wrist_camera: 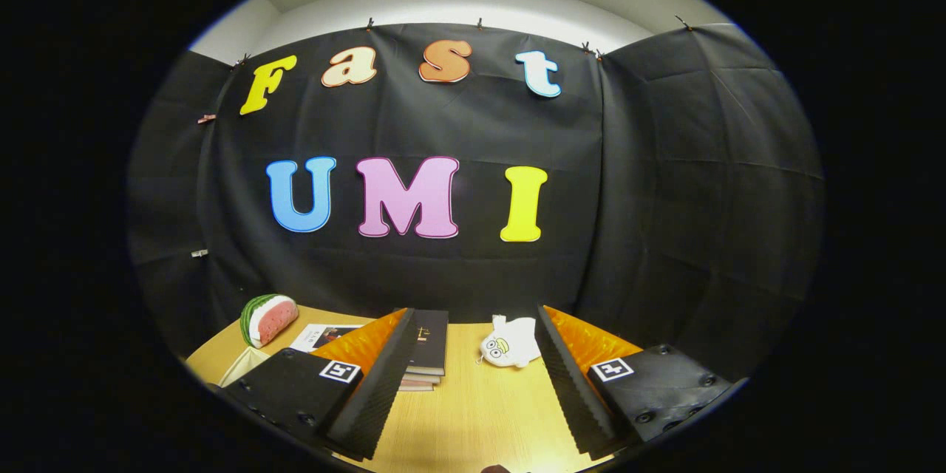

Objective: Open the storage box then place both shoes into the box .Put the left shoe in first, then the right shoe, with the right side of both shoes facing outward in a uniform manner.

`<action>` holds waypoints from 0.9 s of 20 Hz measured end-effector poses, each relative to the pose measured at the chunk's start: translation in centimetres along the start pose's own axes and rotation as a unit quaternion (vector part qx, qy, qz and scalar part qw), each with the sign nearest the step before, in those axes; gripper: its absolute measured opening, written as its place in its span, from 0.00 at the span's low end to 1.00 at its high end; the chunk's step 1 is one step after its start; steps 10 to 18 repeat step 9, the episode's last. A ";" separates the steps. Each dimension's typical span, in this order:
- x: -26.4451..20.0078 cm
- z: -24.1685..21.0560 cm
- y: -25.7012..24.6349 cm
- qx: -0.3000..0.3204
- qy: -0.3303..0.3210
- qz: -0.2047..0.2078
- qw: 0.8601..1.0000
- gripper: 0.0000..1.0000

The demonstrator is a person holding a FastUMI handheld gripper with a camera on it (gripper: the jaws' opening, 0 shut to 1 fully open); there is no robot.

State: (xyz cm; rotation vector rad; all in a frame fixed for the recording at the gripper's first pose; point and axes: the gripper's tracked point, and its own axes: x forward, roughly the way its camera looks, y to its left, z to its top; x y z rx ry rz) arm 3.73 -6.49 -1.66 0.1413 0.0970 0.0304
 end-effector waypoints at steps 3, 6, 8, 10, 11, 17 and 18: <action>0.1 -0.5 -0.3 0.002 0.008 -0.001 1.000 0.97; 0.0 -0.7 -0.3 0.007 0.010 -0.001 1.000 0.97; -0.2 -0.9 -0.3 0.006 0.012 0.001 1.000 0.97; -0.3 -1.0 -0.3 0.004 0.013 0.001 1.000 0.97; -0.3 -1.0 -0.3 0.004 0.013 0.001 1.000 0.97; -0.3 -1.0 -0.3 0.004 0.013 0.001 1.000 0.97; -0.3 -1.0 -0.3 0.004 0.013 0.001 1.000 0.97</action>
